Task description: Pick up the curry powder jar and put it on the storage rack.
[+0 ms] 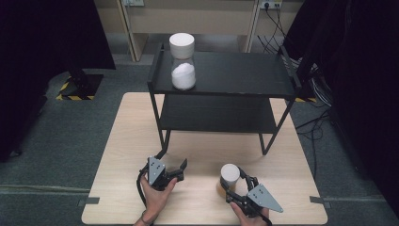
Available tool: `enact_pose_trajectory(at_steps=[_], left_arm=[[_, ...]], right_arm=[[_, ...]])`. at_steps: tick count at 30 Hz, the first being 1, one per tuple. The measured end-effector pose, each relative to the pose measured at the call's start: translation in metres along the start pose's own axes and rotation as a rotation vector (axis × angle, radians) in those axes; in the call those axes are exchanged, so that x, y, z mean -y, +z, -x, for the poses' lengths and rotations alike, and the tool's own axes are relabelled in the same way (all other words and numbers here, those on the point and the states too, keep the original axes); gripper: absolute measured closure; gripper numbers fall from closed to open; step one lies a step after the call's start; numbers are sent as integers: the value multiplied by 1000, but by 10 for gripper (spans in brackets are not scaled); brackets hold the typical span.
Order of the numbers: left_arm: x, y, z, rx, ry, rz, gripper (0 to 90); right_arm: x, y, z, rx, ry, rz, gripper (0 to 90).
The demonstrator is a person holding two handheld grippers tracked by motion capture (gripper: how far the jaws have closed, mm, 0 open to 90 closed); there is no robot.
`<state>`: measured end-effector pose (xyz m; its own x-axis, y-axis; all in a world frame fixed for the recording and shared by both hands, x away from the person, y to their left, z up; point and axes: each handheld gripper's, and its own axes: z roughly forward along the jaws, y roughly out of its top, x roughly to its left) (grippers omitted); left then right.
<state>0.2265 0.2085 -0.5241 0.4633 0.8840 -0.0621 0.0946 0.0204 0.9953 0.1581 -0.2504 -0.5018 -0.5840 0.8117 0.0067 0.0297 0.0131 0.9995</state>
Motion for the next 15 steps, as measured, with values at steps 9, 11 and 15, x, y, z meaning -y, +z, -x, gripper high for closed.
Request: enact_pose_trajectory(at_steps=[9,11,15], left_arm=[[0,0,0,1,2,1,70],[0,0,0,1,1,1,69],[0,0,0,3,1,2,69]], right_arm=[[-6,2,-2,6,-5,-19,338],[-8,1,-2,10,-8,-13,338],[-14,0,-1,17,-20,4,338]])
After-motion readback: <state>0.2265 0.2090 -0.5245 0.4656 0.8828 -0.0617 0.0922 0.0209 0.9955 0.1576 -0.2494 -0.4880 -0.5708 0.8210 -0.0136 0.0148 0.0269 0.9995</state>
